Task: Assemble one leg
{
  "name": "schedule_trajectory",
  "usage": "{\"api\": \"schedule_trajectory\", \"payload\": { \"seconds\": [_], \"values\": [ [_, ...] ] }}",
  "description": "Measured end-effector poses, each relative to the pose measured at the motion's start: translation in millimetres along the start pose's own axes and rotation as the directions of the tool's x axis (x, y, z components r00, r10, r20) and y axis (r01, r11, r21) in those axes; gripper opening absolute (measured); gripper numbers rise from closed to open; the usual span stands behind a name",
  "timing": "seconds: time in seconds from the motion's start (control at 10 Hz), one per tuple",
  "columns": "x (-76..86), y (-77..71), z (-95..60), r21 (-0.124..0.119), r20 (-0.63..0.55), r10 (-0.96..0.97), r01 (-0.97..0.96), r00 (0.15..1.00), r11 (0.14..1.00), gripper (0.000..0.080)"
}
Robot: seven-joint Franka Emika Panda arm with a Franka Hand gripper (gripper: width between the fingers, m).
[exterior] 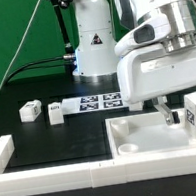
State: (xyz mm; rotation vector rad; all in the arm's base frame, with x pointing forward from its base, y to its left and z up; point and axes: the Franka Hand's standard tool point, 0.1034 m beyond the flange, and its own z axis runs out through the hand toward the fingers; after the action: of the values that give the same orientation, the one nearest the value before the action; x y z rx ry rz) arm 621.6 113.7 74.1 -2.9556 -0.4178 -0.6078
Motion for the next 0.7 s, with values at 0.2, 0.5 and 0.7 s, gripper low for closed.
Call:
{"api": "schedule_trajectory", "payload": {
  "seconds": [0.2,0.5,0.7],
  "values": [
    [7.6,3.8,-12.9,-0.002,0.005,0.001,-0.001,1.000,1.000,0.0649],
    [5.6,0.1,-11.1,0.013,0.052,0.000,0.000,0.999,1.000,0.0649],
    [0.2,-8.1,-14.0,0.063,0.275,0.021,-0.039,0.961,0.997,0.0649]
  ]
}}
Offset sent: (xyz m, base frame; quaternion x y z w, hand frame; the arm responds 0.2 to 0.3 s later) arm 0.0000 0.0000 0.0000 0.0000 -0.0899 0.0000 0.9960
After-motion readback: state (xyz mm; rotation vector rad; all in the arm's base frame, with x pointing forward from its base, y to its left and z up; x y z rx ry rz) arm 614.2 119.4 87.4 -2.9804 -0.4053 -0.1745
